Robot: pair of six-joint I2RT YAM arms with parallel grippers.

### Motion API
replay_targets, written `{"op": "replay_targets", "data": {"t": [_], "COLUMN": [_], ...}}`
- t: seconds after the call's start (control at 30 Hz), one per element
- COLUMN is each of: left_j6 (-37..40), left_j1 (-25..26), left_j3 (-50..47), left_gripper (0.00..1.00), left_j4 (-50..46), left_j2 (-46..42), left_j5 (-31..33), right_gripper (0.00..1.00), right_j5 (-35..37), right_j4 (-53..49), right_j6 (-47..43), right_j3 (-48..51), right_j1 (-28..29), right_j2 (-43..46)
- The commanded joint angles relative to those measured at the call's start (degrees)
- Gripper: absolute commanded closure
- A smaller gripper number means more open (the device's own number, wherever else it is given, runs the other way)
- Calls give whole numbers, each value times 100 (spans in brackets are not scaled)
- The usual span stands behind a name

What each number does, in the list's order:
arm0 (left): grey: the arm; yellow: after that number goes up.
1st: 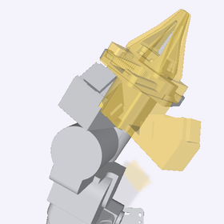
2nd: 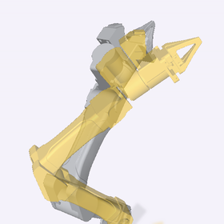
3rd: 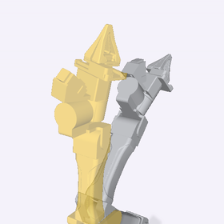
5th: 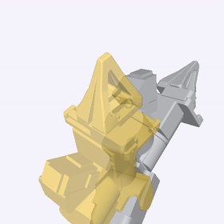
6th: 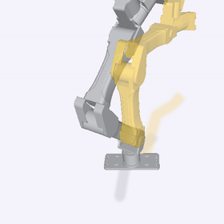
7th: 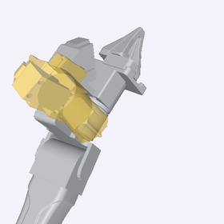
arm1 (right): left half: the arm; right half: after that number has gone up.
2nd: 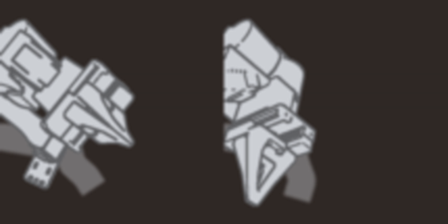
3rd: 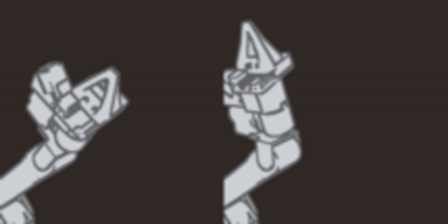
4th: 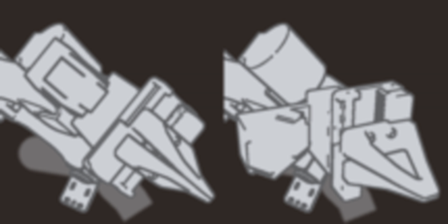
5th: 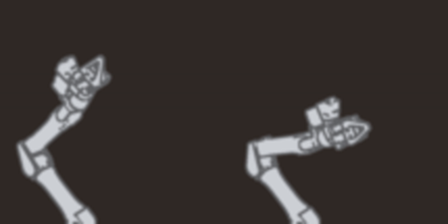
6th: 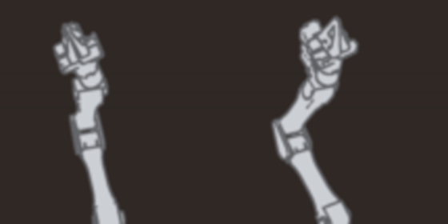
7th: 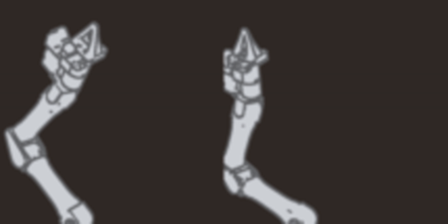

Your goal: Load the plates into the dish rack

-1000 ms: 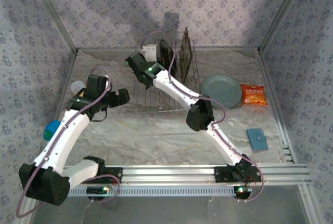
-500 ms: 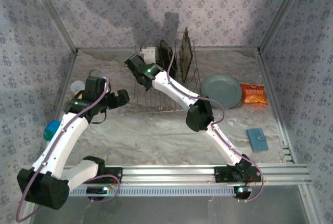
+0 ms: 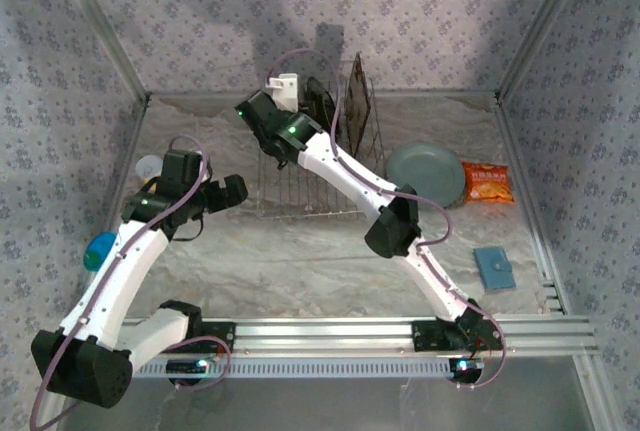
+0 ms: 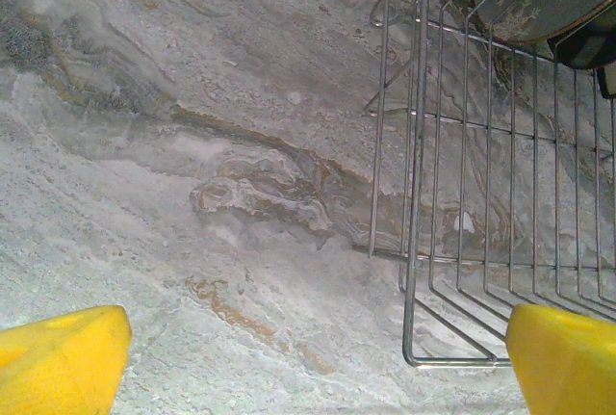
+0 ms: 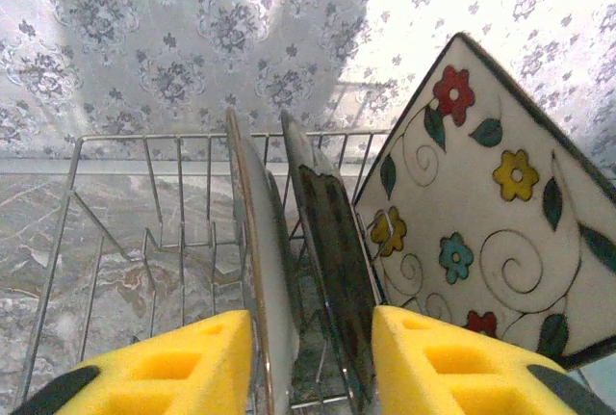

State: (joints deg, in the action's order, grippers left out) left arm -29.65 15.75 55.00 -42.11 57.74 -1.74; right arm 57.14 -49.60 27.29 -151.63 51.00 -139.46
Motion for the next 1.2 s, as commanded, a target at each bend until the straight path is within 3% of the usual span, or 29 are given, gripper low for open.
{"op": "replay_targets", "data": {"t": [0.0, 0.37, 0.53, 0.63, 0.77, 0.9, 1.03, 1.17], "left_j6": [-11, 109, 219, 304, 569, 878, 1054, 906], "left_j1": [-37, 18, 593, 1055, 1653, 2019, 2327, 2392], "left_j3": [146, 1196, 1747, 2127, 2616, 3035, 3344, 3532], "left_gripper": [1, 1, 1, 1, 1, 1, 1, 1], "left_j4": [-143, -215, -20, 93, 290, 558, 715, 774], "left_j2": [-139, 170, 379, 654, 1116, 1661, 2121, 2443], "left_j5": [36, -354, -150, -64, -12, -408, -383, -457], "right_gripper": [54, 1, 0, 0, 0, 1, 1, 2], "right_j5": [87, -313, -1377, -2584, -4280, -5002, -5538, -6516], "right_j4": [-233, -1048, -1198, -1009, 31, 139, 264, 562], "right_j6": [-48, -42, 282, 946, 1784, 2347, 2803, 3027], "right_j3": [-49, 428, 1704, 2950, 5282, 6781, 8059, 9228], "right_j1": [15, -114, -461, -966, -1966, -2841, -3647, -4452], "right_j2": [414, 1848, 3071, 4077, 5715, 6901, 7881, 8423]}}
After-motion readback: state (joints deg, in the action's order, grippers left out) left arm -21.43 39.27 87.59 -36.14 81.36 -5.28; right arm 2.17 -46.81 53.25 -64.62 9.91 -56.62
